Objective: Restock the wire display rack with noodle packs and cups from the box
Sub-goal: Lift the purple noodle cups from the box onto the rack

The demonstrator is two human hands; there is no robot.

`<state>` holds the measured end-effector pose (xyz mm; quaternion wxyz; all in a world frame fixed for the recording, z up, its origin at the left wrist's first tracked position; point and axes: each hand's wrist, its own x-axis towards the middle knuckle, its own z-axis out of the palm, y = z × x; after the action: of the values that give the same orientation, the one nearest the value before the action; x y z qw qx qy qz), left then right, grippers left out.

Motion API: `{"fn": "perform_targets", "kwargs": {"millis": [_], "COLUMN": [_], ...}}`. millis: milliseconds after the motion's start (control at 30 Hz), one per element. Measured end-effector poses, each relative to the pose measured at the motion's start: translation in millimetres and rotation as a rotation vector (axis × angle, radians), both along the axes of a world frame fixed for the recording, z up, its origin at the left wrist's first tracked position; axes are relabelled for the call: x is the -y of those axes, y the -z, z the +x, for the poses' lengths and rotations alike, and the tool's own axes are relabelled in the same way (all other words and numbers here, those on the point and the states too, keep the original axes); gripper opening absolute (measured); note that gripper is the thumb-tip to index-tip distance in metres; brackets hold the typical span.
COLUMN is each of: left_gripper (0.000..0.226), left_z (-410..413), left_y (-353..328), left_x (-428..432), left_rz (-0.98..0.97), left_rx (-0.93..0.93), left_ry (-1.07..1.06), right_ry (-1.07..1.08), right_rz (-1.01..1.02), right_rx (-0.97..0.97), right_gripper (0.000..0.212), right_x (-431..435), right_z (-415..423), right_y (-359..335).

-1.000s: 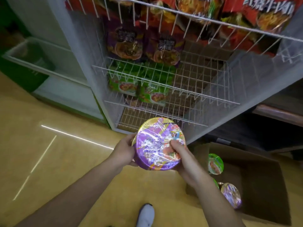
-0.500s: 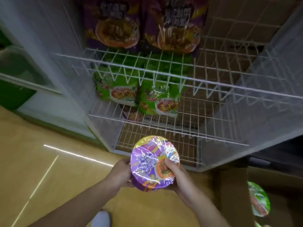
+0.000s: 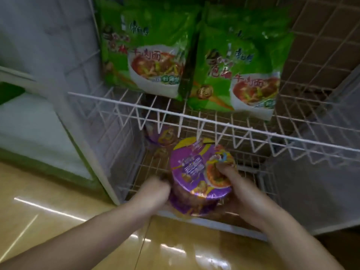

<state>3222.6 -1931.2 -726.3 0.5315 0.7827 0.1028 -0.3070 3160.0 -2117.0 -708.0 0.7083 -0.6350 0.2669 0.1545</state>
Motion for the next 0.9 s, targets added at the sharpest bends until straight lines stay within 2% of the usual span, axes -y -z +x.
{"fn": "perform_targets", "kwargs": {"millis": [67, 233, 400, 467, 533, 600, 667, 733, 800, 900], "left_gripper": [0.031, 0.018, 0.015, 0.021, 0.030, 0.020, 0.018, 0.025, 0.033, 0.042], "left_z": [11, 25, 44, 47, 45, 42, 40, 39, 48, 63], "left_y": [-2, 4, 30, 34, 38, 47, 51, 48, 49, 45], "left_x": [8, 25, 55, 64, 70, 74, 78, 83, 88, 92], "left_rz": [0.034, -0.234, -0.269, -0.255, -0.239, -0.243, -0.285, -0.390, -0.440, -0.453], "left_rx": [0.038, 0.057, 0.155, 0.195, 0.181, 0.132, 0.015, -0.121, -0.115, -0.020], "left_ry": [-0.005, 0.024, 0.001, -0.027, -0.014, -0.006, -0.020, -0.039, -0.074, -0.094], "right_ry": [-0.009, 0.082, 0.164, 0.218, 0.246, 0.247, 0.252, 0.229, 0.176, 0.148], "right_rz": [-0.035, 0.019, 0.054, 0.039, -0.001, -0.007, 0.010, 0.012, 0.013, 0.019], "right_rx": [0.053, 0.079, 0.090, 0.092, 0.102, 0.115, 0.117, 0.085, 0.078, 0.168], "right_gripper": [0.051, 0.047, 0.048, 0.046, 0.045, 0.046, 0.050, 0.051, 0.052, 0.049], "right_x": [5, 19, 32, 33, 34, 34, 35, 36, 40, 41], "right_z": [11, 30, 56, 66, 75, 80, 81, 81, 85, 97], "right_y": [-2, 7, 25, 30, 37, 42, 48, 49, 49, 45]}}
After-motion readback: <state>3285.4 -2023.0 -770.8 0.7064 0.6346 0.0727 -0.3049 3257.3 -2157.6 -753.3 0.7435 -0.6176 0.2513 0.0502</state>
